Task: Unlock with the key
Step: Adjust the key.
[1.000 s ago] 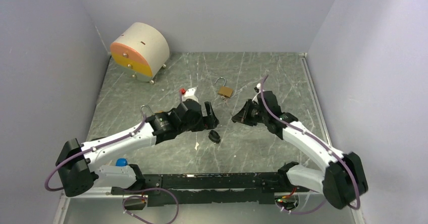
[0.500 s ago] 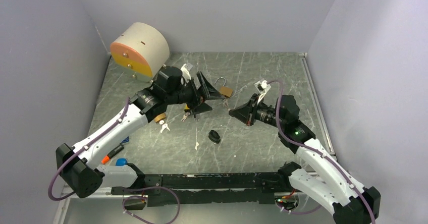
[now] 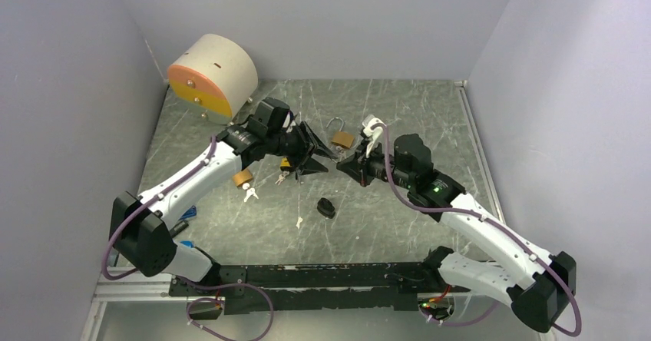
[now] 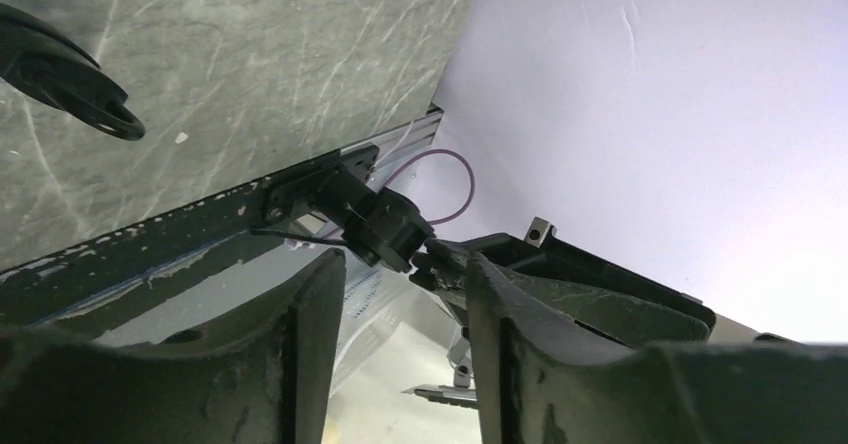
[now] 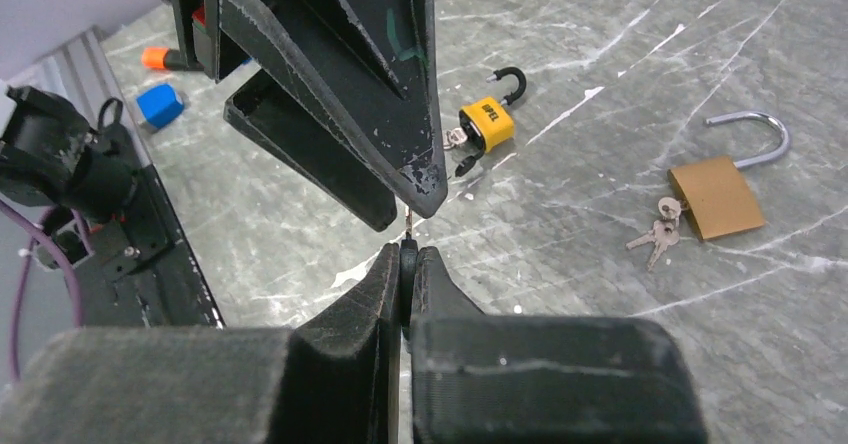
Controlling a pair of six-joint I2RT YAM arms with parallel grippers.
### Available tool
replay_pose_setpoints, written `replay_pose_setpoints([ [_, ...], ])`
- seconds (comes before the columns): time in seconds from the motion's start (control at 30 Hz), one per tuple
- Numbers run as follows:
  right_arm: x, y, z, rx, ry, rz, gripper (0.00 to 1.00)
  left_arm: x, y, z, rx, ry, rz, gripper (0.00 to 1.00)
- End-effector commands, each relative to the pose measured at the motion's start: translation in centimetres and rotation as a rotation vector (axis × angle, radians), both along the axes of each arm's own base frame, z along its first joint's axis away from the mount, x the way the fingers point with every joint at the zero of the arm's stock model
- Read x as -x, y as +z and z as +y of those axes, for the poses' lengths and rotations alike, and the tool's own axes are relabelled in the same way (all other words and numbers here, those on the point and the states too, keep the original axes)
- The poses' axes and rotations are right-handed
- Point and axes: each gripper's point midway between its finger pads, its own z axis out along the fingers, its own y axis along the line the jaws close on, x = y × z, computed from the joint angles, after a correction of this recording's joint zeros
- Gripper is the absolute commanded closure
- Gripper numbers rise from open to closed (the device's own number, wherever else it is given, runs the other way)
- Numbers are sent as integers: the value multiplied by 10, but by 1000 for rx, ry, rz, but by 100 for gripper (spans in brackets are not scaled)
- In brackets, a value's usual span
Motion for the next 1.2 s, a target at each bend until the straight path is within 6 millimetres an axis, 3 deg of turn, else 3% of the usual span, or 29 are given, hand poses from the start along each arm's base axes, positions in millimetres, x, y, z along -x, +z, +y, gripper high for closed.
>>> replay_pose_setpoints([
  [0.0, -11, 18, 3, 25, -25, -100, 100, -1, 0, 1, 7, 1, 38, 58],
  [0.07, -12, 17, 4, 39, -29, -110, 100, -2, -5, 2, 2, 2, 63, 66],
  [0.4, -13, 23, 15, 93, -17, -171, 100, -11, -23, 9, -52, 25, 109, 83],
  [0.5, -11, 21, 16, 102, -10, -177, 100, -14, -25, 11, -54, 33, 108, 96],
  [0.6, -9, 20, 17, 100, -13, -162, 100, -16, -23, 10, -51, 21, 74, 97],
  [0.63, -9, 19, 17, 97, -17, -144, 93, -18, -20, 9, -48, 12, 50, 97],
  [0.7, -5, 22, 18, 70, -18, -112, 67, -24, -13, 7, -37, -12, -33, 97],
  [0.8, 6, 36, 20, -26, -4, -80, 48, -31, -6, 11, -63, -48, -176, 98],
  [0.9, 12, 49, 22, -106, 12, -28, 35, -37, 7, 16, -56, -59, -350, 98],
  [0.97, 10, 58, 20, -175, -25, 20, 31, -38, 28, 16, -14, -94, -534, 98],
  [1.07, 0, 68, 9, -337, -110, 170, 21, -29, 65, 19, 51, -165, -828, 98],
  [1.17, -6, 80, 0, -516, -66, 306, 17, -9, 90, 21, 121, -257, -994, 97],
])
